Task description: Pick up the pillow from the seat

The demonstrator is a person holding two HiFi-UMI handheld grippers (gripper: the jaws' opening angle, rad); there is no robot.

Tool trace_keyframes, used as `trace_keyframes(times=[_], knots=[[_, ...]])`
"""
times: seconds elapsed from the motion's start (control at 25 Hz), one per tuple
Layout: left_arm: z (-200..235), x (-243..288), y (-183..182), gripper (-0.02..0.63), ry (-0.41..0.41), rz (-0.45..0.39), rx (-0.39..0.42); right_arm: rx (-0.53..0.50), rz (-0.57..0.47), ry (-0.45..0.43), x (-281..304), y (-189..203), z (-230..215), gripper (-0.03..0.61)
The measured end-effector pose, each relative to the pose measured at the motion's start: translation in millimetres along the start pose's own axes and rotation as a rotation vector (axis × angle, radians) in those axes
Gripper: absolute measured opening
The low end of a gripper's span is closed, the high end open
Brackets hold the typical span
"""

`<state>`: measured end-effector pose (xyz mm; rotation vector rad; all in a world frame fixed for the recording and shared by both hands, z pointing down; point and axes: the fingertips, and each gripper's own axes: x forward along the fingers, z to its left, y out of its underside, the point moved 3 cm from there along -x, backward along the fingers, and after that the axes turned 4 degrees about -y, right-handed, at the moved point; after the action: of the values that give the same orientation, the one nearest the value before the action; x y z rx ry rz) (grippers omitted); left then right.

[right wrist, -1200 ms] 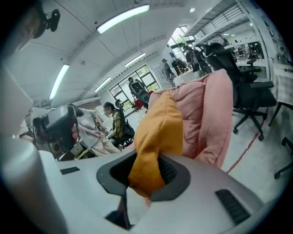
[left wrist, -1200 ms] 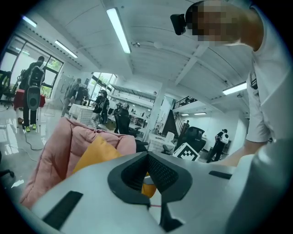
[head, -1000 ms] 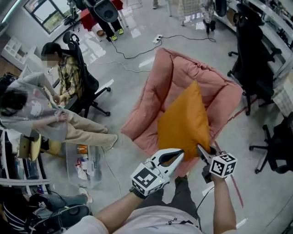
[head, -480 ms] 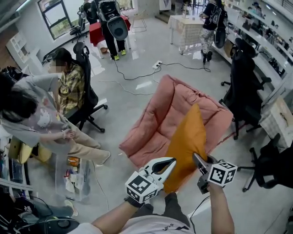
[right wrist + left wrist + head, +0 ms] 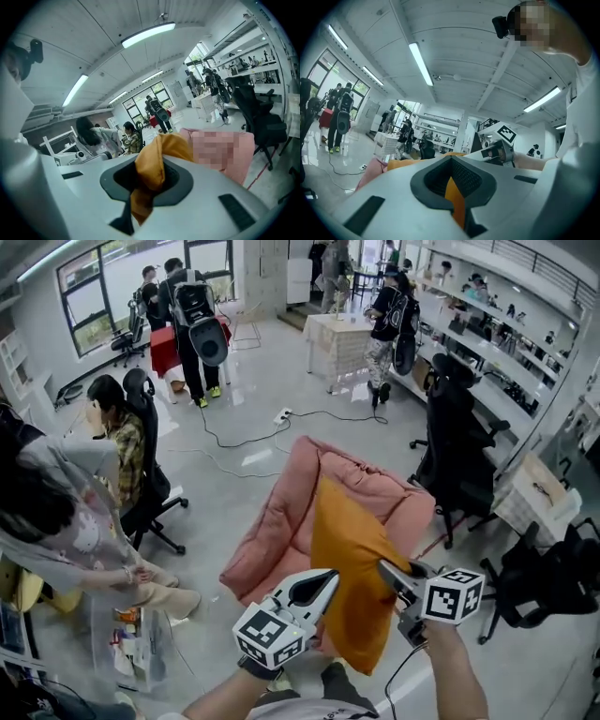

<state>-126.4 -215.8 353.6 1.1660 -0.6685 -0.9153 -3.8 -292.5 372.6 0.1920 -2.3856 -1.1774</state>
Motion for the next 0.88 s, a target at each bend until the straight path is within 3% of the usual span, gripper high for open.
trace_keyframes(times=[0.48,0.88], knots=[[-12.9,-5.2,-59.6,0.01,0.041,-0.052,0.052,-0.138,-0.065,-0.017,-23.5,-67.6,66.4,0.069],[-33.6,-0.7,-95.3,0.01,0.052,-0.017,0.112,-0.171,-0.089,-0.03,-23.1,-75.2,85.6,0.069]])
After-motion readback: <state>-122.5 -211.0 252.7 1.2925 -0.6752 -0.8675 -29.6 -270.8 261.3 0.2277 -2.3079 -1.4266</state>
